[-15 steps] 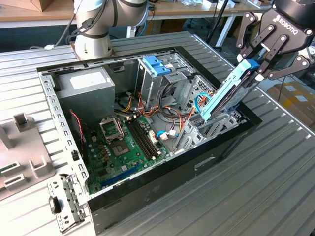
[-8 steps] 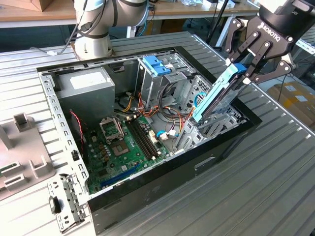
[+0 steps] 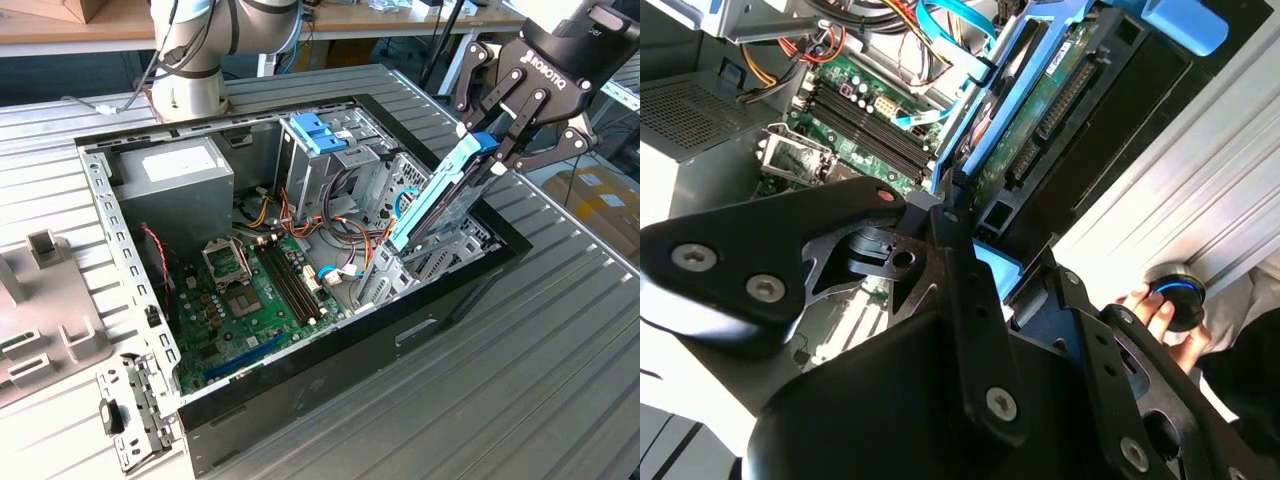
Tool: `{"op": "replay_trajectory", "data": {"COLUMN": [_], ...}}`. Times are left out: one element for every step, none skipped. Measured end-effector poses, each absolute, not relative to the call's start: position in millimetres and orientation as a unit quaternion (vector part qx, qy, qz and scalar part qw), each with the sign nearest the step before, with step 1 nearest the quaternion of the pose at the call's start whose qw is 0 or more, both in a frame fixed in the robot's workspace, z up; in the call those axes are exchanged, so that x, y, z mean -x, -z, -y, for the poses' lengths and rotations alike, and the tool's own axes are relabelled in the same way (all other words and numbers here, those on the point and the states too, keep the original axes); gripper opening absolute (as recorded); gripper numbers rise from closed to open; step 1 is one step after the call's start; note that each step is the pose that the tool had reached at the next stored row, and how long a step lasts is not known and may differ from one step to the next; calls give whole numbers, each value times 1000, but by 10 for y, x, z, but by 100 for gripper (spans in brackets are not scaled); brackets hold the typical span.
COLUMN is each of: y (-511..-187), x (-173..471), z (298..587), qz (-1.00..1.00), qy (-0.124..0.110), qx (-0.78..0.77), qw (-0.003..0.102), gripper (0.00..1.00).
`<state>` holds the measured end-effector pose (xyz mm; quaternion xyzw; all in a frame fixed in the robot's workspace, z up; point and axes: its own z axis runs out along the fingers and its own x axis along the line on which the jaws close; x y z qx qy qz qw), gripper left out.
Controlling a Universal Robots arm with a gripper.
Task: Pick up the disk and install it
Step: 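Insert the disk into the insertion slot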
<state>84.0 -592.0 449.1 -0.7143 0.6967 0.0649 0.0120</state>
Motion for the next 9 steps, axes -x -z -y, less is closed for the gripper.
{"op": "replay_trajectory", "data": {"y": [-4485, -4477, -4467, -4454, -4443, -4436, -4435, -4434, -4433], "x": [-839, -839, -839, -838, -838, -835, -832, -827, -821], "z": [5920, 5920, 5920, 5921, 5922, 5923, 5923, 5924, 5924], "qz": [-697, -697, -697, -697, -697, -697, -697, -697, -697], "qy": [-65, -65, -65, -65, -65, -65, -65, -65, -64], "qx": [714, 714, 714, 714, 714, 714, 714, 714, 714], "qw": [12, 12, 12, 12, 12, 12, 12, 12, 13], "gripper": [37, 37, 37, 37, 37, 37, 37, 37, 37]}}
